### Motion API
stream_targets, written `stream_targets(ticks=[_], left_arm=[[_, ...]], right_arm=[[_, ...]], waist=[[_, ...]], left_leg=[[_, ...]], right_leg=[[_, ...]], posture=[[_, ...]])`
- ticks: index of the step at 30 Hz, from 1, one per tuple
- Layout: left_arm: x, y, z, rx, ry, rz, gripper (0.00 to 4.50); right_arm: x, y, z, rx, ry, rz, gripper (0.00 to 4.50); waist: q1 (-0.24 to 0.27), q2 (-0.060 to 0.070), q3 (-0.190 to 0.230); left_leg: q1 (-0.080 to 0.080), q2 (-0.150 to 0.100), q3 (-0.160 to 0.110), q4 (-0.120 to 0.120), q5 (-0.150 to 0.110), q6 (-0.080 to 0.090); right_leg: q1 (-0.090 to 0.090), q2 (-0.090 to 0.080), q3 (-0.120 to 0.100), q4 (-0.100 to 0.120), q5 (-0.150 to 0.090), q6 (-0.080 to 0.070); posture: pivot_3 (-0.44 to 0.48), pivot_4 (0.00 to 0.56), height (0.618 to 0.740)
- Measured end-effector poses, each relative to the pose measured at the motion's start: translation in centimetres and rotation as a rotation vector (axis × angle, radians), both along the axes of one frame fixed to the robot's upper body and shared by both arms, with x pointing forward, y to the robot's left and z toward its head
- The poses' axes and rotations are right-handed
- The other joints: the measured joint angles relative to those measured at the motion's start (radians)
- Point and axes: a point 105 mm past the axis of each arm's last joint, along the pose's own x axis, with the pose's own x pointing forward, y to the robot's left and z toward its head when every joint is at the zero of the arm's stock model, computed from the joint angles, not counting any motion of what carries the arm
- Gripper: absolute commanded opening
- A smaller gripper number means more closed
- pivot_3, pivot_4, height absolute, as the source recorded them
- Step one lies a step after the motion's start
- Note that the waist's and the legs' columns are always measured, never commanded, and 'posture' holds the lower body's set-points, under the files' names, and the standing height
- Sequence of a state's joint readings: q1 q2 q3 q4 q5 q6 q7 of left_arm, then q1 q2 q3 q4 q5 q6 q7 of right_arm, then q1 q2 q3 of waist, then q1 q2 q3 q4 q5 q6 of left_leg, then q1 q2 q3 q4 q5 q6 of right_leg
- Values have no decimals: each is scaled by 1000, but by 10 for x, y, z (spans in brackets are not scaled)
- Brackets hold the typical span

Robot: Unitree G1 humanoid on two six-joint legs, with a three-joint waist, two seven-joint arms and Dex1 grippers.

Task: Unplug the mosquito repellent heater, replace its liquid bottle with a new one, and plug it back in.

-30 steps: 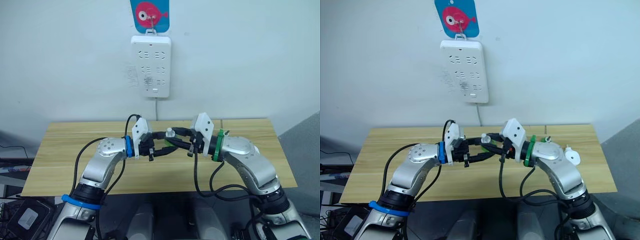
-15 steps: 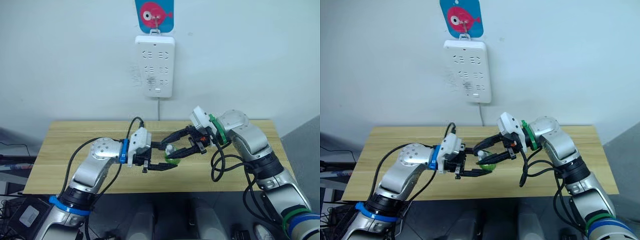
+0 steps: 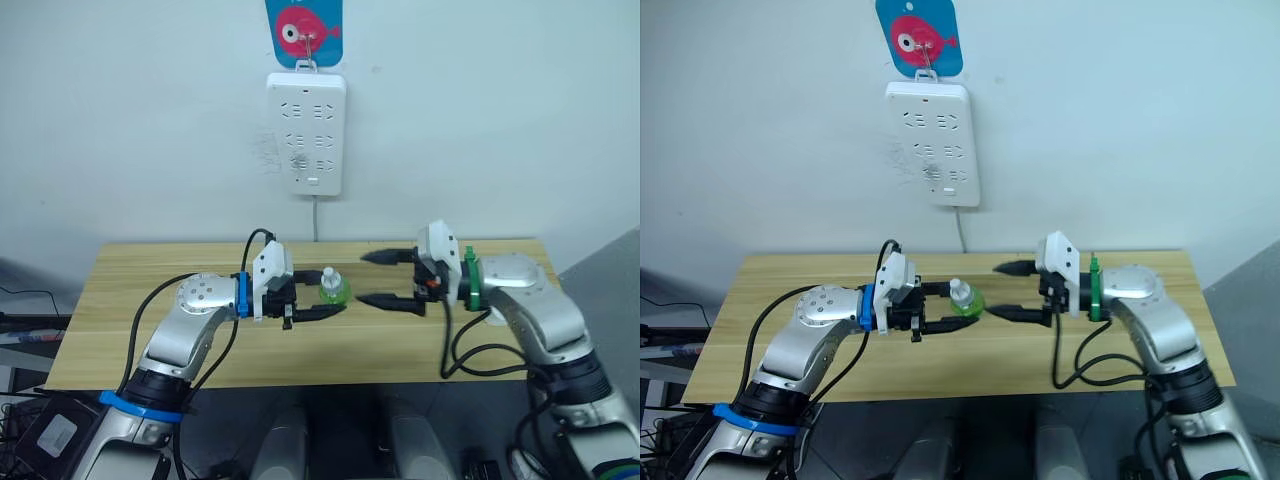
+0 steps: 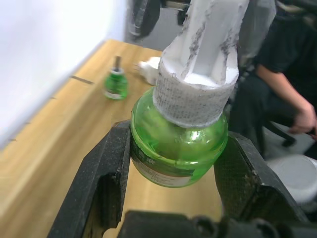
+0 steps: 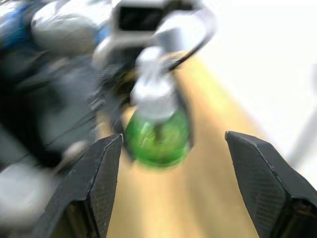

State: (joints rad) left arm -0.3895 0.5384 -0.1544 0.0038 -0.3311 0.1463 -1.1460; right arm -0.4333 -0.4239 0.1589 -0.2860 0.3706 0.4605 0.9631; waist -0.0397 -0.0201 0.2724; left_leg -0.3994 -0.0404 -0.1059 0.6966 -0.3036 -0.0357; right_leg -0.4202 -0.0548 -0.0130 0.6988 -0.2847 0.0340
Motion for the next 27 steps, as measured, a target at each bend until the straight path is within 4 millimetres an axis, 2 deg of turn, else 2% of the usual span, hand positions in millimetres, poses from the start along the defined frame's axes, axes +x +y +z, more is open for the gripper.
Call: stream_targets(ticks=[5,9,15,20,23,27], left_arm=[[10,4,1,-5,7,27,2210],[11,2,0,-5,4,22,2210],[13,1,0,-1,-1,27,2210],[12,2,-1,3,4,28,2210],[13,3,-2,5,9,37,2210],[10,5,-4,9,15,33,2210]], right_arm=[[5,23,-3,1,-49,-107,3455],[13,40,5,24,-84,-122,3455],[23,48,3,14,-124,-130,3455],[19,33,-1,-26,-125,-112,3455],[16,14,-1,-51,-108,-106,3455],[22,-15,7,-76,-95,-164,3455]], waist=[[-5,0,-1],[-12,0,-1],[-16,0,-1],[-16,0,-1],[-16,0,-1],[-17,0,-1]], left_leg=[[0,-1,0,0,0,0],[0,-1,0,0,0,0],[0,-1,0,0,0,0],[0,-1,0,0,0,0],[0,-1,0,0,0,0],[0,0,0,0,0,0]], right_leg=[[0,0,1,-1,0,0],[0,0,0,0,0,0],[0,0,0,-1,0,0],[0,0,0,-1,0,0],[0,0,0,-1,0,0],[0,0,0,-1,0,0]], posture=[[-79,226,740],[-80,228,740],[-73,233,740],[-67,237,740],[-70,239,740],[-73,238,740]])
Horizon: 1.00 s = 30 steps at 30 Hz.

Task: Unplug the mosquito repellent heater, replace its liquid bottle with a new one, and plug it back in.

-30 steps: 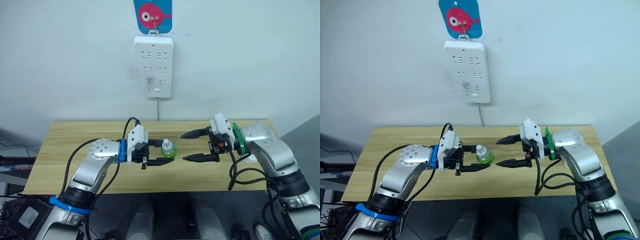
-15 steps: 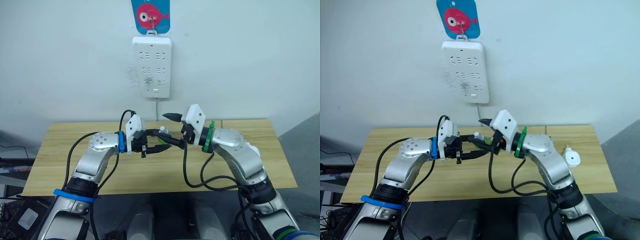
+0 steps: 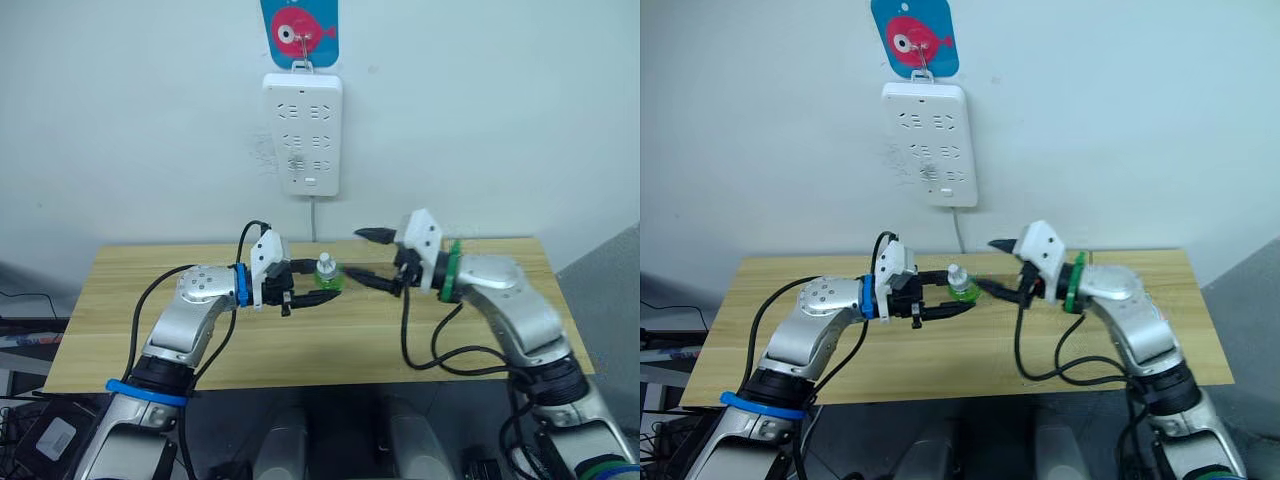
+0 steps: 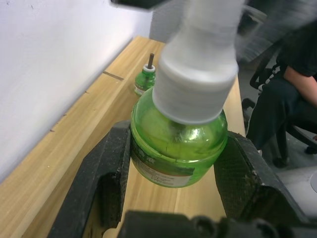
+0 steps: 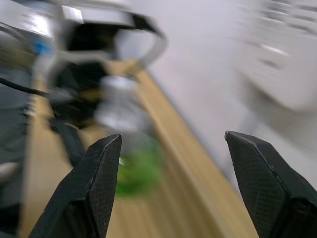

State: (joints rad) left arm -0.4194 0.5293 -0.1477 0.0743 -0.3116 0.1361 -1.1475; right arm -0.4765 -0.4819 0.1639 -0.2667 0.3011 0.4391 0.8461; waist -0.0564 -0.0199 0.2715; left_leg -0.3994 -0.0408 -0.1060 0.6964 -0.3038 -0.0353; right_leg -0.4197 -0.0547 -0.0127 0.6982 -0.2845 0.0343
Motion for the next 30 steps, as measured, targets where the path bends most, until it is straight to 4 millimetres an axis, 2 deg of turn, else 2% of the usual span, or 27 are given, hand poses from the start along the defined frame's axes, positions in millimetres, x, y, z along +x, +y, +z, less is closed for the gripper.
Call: stream_targets(ticks=[4,8,13,17,21,25,28,30], left_arm=[[0,-1,0,-2,0,-1,2210],[1,-2,2,-6,-6,-5,2210],[0,-3,2,-6,-2,-7,2210],[0,-3,2,-5,-2,-6,2210],[0,-4,2,-5,-1,-6,2210],[0,-4,3,-6,-5,-4,2210],[-2,-5,5,-5,-16,-17,2210],[-3,-4,4,-5,-12,-14,2210]], right_arm=[[-16,11,-6,13,52,92,3455],[-23,36,-12,54,83,140,3455],[-8,59,-6,84,42,92,3455],[0,61,-7,91,26,52,3455],[-2,52,-8,56,-5,69,3455],[-7,27,-9,24,14,92,3455],[-5,-2,-6,-2,47,47,3455],[-12,-6,-2,20,78,62,3455]], waist=[[-1,0,0],[-1,0,0],[-2,0,0],[1,0,0],[1,0,0],[-1,0,0],[0,0,0],[-1,0,0]], left_leg=[[0,0,0,-1,0,0],[0,0,0,0,0,0],[0,0,0,0,0,0],[0,-1,0,0,0,0],[0,0,-1,0,0,0],[0,0,0,0,0,0],[0,0,0,0,0,0],[0,0,0,0,0,0]], right_leg=[[0,0,0,0,0,0],[0,0,0,0,0,0],[0,0,0,0,0,0],[0,0,0,0,0,0],[0,0,0,0,0,0],[0,0,0,0,0,0],[0,0,0,0,0,0],[0,0,0,0,0,0]], posture=[[-77,240,740],[-76,242,740],[-73,243,740],[-71,242,740],[-72,239,740],[-76,237,740],[-78,235,740],[-82,230,740]])
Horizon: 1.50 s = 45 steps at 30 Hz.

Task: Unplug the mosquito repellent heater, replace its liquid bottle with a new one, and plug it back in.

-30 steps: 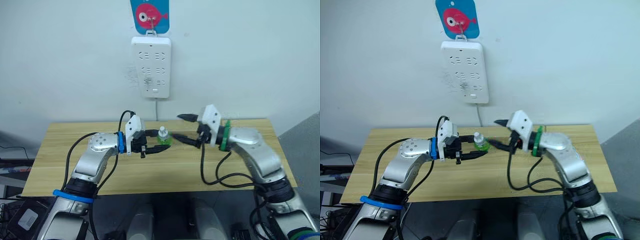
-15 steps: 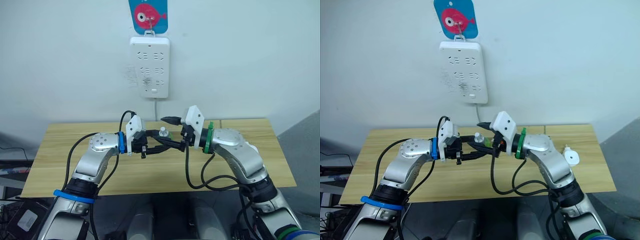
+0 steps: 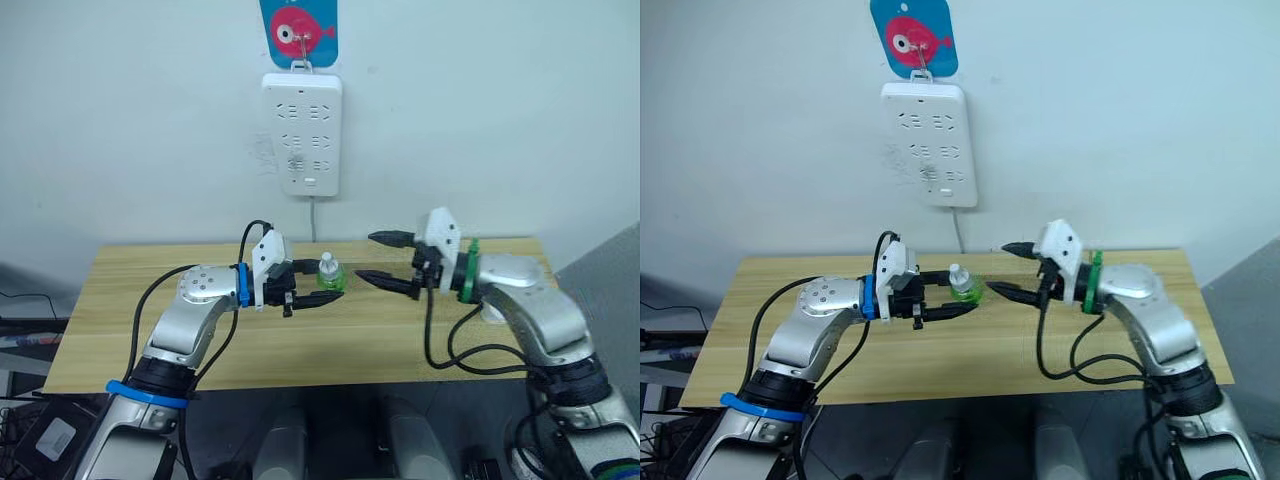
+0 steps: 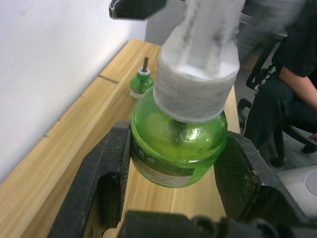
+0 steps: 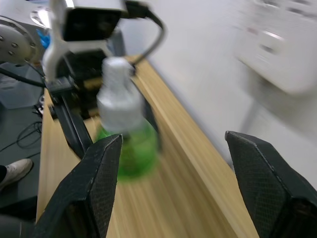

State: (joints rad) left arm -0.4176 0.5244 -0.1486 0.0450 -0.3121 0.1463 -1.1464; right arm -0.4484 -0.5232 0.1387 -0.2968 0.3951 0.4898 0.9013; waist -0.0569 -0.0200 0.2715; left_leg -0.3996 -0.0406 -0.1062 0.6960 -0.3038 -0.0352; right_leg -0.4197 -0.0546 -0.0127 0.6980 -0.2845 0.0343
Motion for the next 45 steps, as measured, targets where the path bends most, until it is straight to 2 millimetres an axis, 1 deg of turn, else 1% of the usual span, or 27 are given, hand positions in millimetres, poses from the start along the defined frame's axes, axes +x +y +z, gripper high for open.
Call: stream_targets(ticks=[2,4,11,17,20,23,24,25,26,28,29,34,35,37,38,40,42,43,45], left_arm=[[0,-1,0,-4,0,-2,2210],[0,-2,0,-7,1,-4,2210],[-1,-2,0,-5,1,-8,2210],[-3,-3,0,-1,0,-27,2210],[-3,-4,0,-3,0,-30,2210],[-3,-4,0,-3,1,-30,2210],[-3,-4,0,-3,1,-30,2210],[-3,-4,0,-3,1,-30,2210],[-3,-4,0,-3,1,-30,2210],[-4,-3,-1,0,5,-29,2210],[-4,-3,-2,1,7,-27,2210],[-5,-2,-3,1,12,-25,2210],[-5,-2,-4,1,13,-25,2210],[-6,-1,-5,1,17,-22,2210],[-5,-1,-6,1,19,-19,2210],[-5,1,-9,4,24,-11,2210],[-6,3,-14,9,30,-4,2210],[-5,4,-16,12,37,2,2210],[-4,5,-18,16,44,12,2210]], right_arm=[[-11,8,1,39,51,53,3097],[-17,15,2,66,80,78,2590],[-19,36,6,116,113,78,2590],[-17,42,9,138,109,69,2590],[-17,50,14,147,100,89,2590],[-16,54,10,145,115,101,2034],[-15,54,8,141,120,97,1737],[-14,53,7,136,118,94,1296],[-13,53,6,128,111,93,1031],[-12,51,5,116,95,92,338],[-12,50,5,109,90,94,269],[-14,51,5,116,96,106,272],[-15,51,8,131,97,115,272],[-20,55,22,158,69,151,272],[-24,57,32,174,48,174,272],[-32,61,65,229,-26,213,272],[-35,58,87,275,-58,215,272],[-33,56,93,295,-61,197,272],[-27,50,98,327,-51,137,272]], waist=[[-6,0,0],[-7,0,0],[-2,0,0],[-2,0,0],[-2,0,0],[-2,0,0],[-2,0,0],[-1,0,0],[-1,0,0],[-1,0,0],[-1,0,0],[-1,0,0],[-1,0,0],[-2,0,0],[-2,0,0],[-2,0,0],[-2,0,0],[-2,0,0],[1,0,0]], left_leg=[[0,1,0,0,0,0],[0,1,0,0,0,0],[0,0,0,0,0,0],[0,0,0,0,0,0],[0,0,0,0,0,0],[0,0,0,0,0,0],[0,0,0,0,0,0],[0,0,0,0,0,0],[0,0,0,0,0,0],[0,0,0,0,0,0],[0,0,0,0,0,0],[0,0,0,0,0,0],[0,0,0,0,0,0],[0,0,0,0,0,0],[0,0,0,0,0,0],[0,0,0,0,0,0],[0,0,-1,0,0,0],[0,0,-1,0,0,0],[0,0,-1,0,0,0]], right_leg=[[0,1,0,0,0,0],[0,1,0,1,0,0],[0,0,0,0,0,0],[0,0,0,0,0,0],[0,0,0,0,0,0],[0,0,0,0,0,0],[0,0,0,0,0,0],[0,0,0,0,0,0],[0,0,0,0,0,0],[0,0,0,0,0,0],[0,0,0,0,0,0],[0,0,0,0,0,0],[0,0,0,0,0,0],[0,0,0,0,0,0],[0,0,0,0,0,0],[0,0,0,0,0,0],[0,0,0,0,0,0],[0,0,0,0,0,0],[0,0,0,0,0,0]], posture=[[-82,230,740],[-79,225,740],[-79,221,740],[-79,222,740],[-75,225,740],[-70,229,740],[-69,230,740],[-68,230,740],[-67,231,740],[-65,233,740],[-65,233,740],[-67,236,740],[-72,237,740],[-74,239,740],[-74,239,740],[-85,237,740],[-86,239,740],[-85,244,740],[-85,248,740]])
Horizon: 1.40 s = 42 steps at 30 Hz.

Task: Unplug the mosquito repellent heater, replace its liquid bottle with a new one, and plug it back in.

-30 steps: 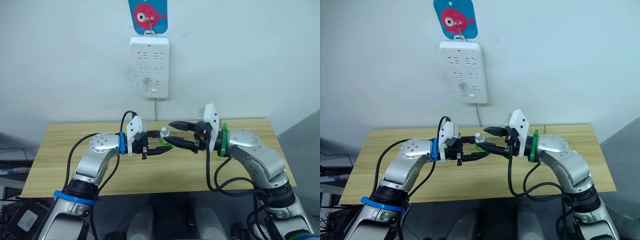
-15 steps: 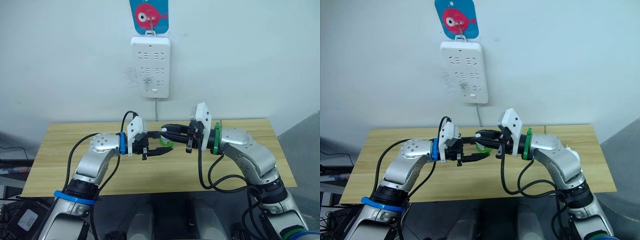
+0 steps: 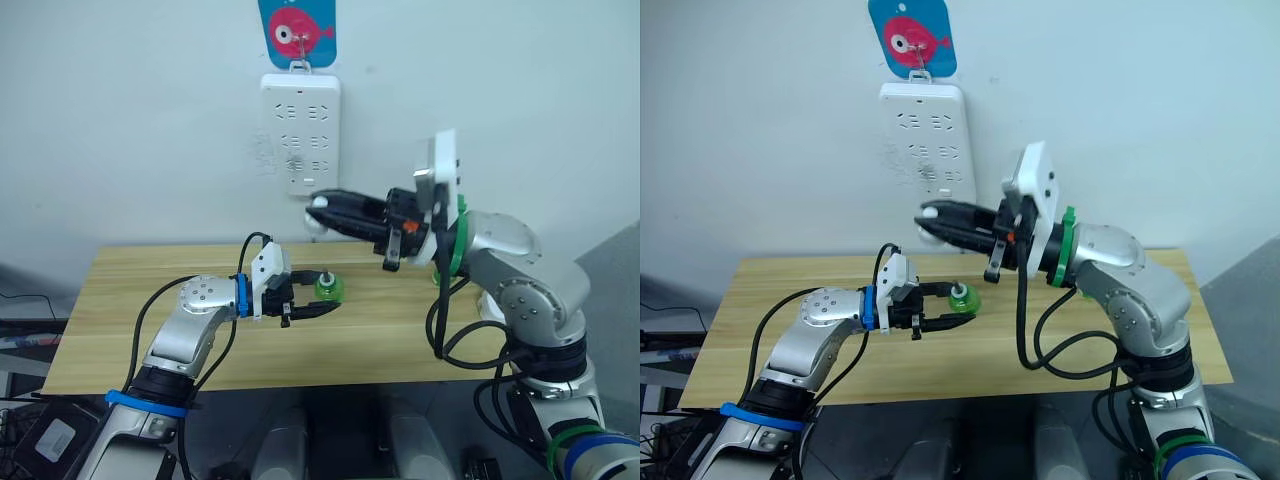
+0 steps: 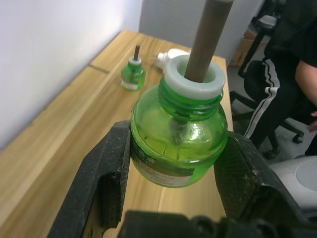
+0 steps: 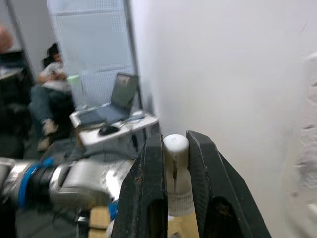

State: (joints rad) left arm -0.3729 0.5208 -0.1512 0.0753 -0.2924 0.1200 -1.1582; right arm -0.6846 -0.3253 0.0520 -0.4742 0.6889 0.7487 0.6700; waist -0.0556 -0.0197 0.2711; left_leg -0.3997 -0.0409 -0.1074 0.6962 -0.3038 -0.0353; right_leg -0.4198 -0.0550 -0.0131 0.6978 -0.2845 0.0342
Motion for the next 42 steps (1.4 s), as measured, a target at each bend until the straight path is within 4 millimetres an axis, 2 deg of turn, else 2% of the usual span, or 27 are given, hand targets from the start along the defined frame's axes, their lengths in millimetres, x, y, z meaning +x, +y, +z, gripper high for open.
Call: stream_targets(ticks=[2,3,5,8,10,14,18,22,28,34,42], left_arm=[[0,1,0,0,1,5,2210],[1,1,0,-2,0,13,2210],[3,3,1,-8,-6,41,2210],[7,11,5,-25,-17,114,2210],[5,12,8,-35,-20,139,2210],[-1,9,13,-49,-17,164,2210],[-6,12,13,-39,4,197,2210],[-14,13,14,-31,28,193,2210],[-20,16,19,-19,45,197,2210],[-20,18,21,-1,51,193,2210],[-19,18,25,4,38,177,2210]], right_arm=[[15,-11,-7,25,32,-109,272],[26,-19,-16,25,45,-194,272],[55,-45,-46,12,62,-428,272],[86,-82,-108,-32,125,-715,272],[95,-87,-131,-41,128,-799,272],[105,-92,-157,-49,86,-898,272],[107,-99,-189,-62,137,-945,272],[107,-109,-205,-56,166,-974,272],[105,-112,-225,-69,202,-991,272],[110,-113,-228,-74,194,-1002,272],[111,-111,-230,-84,181,-991,2957]], waist=[[2,0,0],[2,0,0],[2,-1,0],[-3,0,0],[-16,1,1],[-27,2,2],[-26,2,10],[-24,4,23],[-19,7,34],[-16,7,44],[-10,7,44]], left_leg=[[0,-1,0,0,0,0],[0,-1,1,0,0,0],[0,-1,1,0,0,0],[0,0,3,-1,0,0],[1,1,5,-2,0,0],[2,1,5,-2,0,1],[2,1,5,-2,0,1],[2,1,5,-2,-2,4],[2,1,5,-2,-3,5],[2,1,5,-2,-3,5],[2,1,5,-2,-1,1]], right_leg=[[0,0,0,0,0,0],[0,0,1,0,0,0],[0,0,1,0,0,0],[-1,0,2,1,0,0],[-2,0,3,2,0,0],[-1,1,3,2,0,0],[0,1,4,2,0,0],[0,1,4,1,0,0],[0,1,4,1,0,0],[0,1,4,1,0,0],[0,1,4,1,0,0]], posture=[[-80,258,740],[-80,261,740],[-75,274,740],[-69,288,740],[-61,302,740],[-31,329,740],[-17,348,740],[-8,368,740],[3,376,740],[7,366,740],[1,345,740]])
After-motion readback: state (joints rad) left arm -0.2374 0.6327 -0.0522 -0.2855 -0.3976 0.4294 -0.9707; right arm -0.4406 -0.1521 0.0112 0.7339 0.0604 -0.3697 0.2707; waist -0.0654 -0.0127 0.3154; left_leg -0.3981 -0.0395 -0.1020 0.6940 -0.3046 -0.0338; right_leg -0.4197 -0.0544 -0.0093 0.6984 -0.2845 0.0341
